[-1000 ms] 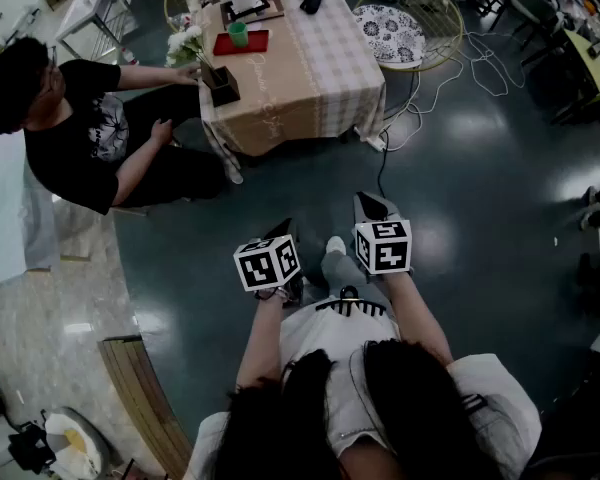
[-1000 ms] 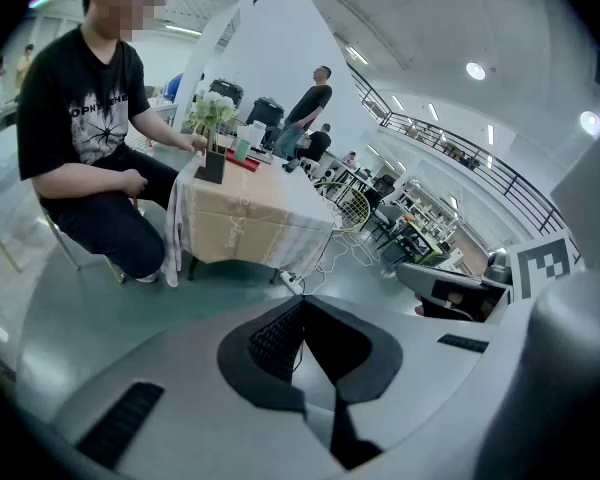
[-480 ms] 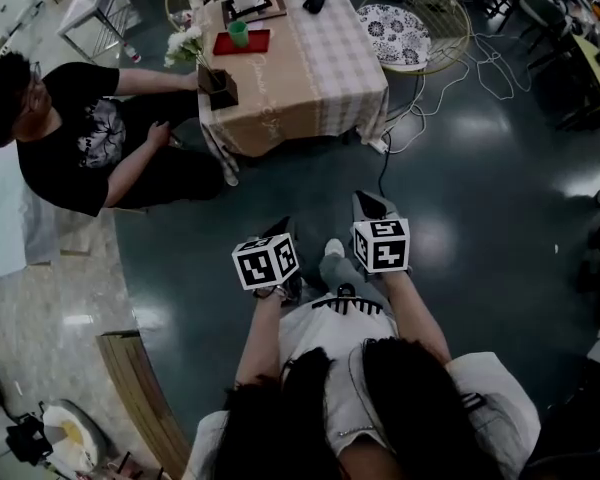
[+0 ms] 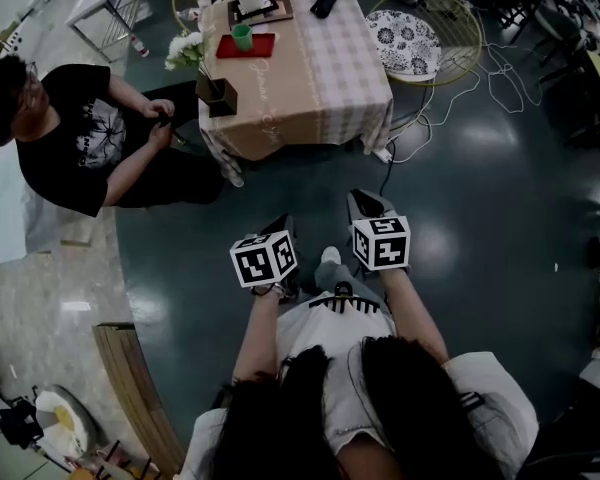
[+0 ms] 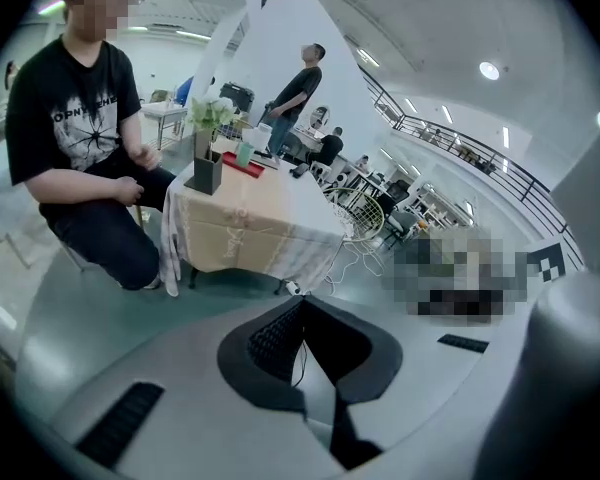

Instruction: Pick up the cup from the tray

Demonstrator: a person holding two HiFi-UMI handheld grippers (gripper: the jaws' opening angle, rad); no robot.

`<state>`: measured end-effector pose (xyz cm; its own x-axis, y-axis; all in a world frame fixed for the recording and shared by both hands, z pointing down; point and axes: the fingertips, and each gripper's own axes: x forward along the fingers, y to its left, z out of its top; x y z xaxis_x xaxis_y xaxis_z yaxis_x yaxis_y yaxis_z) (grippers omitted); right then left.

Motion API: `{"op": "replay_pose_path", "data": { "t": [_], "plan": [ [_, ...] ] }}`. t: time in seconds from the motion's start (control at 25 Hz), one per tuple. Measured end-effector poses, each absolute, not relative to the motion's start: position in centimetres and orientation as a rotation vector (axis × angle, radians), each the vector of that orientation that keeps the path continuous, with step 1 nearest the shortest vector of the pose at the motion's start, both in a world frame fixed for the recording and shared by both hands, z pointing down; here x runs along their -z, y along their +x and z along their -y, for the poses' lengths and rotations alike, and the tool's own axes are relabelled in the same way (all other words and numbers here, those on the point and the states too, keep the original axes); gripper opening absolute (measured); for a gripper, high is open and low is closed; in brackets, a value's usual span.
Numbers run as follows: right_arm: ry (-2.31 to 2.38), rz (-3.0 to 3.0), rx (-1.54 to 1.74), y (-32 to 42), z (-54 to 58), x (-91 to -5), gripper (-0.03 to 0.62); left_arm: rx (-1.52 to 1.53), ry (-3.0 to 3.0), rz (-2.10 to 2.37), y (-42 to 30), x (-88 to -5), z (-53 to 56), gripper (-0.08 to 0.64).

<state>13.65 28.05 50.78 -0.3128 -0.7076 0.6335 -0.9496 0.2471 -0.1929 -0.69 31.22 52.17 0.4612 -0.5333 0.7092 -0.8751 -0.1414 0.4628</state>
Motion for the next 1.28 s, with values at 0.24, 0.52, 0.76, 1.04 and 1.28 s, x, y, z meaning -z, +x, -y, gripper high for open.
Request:
{"op": "replay_pose_path", "data": {
  "t": [0.24, 0.52, 0.76, 1.04, 1.28],
  "plan": [
    [1.417, 2.246, -0.785, 13.8, -25.0, -49.5, 0.143, -0.453, 1.796, 1.241, 0.6, -51.6, -28.6, 0.008],
    [1.399, 2.293, -0.739, 14.7, -21.7, -48.9, 0.167, -0.459, 1.788, 1.290, 1.7, -51.8, -26.3, 0.008],
    [1.369, 2.301, -0.748, 14.3, -19.4, -49.5, 0.173, -0.442, 1.772, 1.303, 1.0, -52.1, -23.8, 0.008],
    [1.374, 2.314, -0.748, 12.7, -14.1, -49.4, 0.176, -0.439, 1.777, 1.309, -0.7, -52.5, -17.5, 0.008],
    [1.360, 2.300, -0.773, 10.2, -9.3, -50.0, 0.190, -0.429, 1.782, 1.258, -2.0, -53.0, -11.8, 0.008]
  ]
}}
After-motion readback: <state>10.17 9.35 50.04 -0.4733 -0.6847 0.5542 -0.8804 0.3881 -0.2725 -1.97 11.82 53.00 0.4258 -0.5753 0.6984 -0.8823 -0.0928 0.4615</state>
